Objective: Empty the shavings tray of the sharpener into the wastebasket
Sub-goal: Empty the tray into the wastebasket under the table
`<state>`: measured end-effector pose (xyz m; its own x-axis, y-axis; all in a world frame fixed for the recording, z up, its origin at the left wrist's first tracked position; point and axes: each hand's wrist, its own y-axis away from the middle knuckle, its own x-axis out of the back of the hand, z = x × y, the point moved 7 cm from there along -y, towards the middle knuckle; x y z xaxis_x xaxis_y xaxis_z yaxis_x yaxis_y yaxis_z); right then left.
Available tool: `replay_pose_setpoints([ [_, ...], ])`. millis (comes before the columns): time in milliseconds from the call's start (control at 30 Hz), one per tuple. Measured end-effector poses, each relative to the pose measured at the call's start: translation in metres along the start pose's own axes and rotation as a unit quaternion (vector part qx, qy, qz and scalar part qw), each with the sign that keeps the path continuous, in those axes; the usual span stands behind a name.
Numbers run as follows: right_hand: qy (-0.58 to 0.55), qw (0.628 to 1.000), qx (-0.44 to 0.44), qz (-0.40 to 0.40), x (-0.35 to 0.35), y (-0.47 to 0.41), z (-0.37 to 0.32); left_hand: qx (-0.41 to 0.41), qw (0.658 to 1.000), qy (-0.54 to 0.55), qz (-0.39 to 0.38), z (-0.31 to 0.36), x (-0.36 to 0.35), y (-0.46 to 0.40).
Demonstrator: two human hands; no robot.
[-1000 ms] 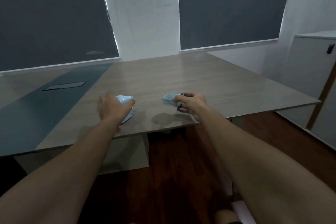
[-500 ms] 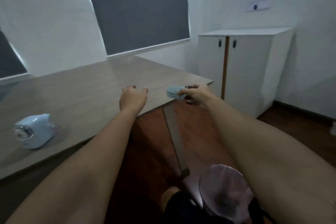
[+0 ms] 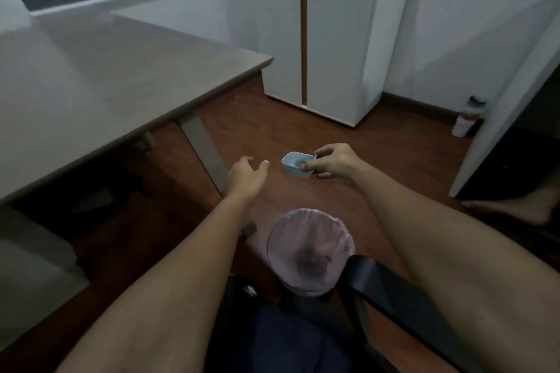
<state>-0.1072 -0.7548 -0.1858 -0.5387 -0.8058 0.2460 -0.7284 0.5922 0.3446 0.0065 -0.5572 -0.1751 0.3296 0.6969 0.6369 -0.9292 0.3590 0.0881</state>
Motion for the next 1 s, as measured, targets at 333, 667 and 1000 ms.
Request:
replay_pose_setpoints([
  [333,0.196,0.976,-0.044,-0.085,-0.024,-0.062,0.163,0.157,0.985,-0.007,-0.071,-0.147,-0.143,-0.002],
  [667,0.373,0.917,-0.066,-0.126,-0.057,-0.098,0.278,0.285,0.956,0.009,-0.065,-0.246,-0.210,0.003],
  [1000,0.504,0.844,-0.019,-0.180,-0.096,-0.118,0.305,0.286,0.957,0.014,-0.052,-0.260,-0.219,0.010],
])
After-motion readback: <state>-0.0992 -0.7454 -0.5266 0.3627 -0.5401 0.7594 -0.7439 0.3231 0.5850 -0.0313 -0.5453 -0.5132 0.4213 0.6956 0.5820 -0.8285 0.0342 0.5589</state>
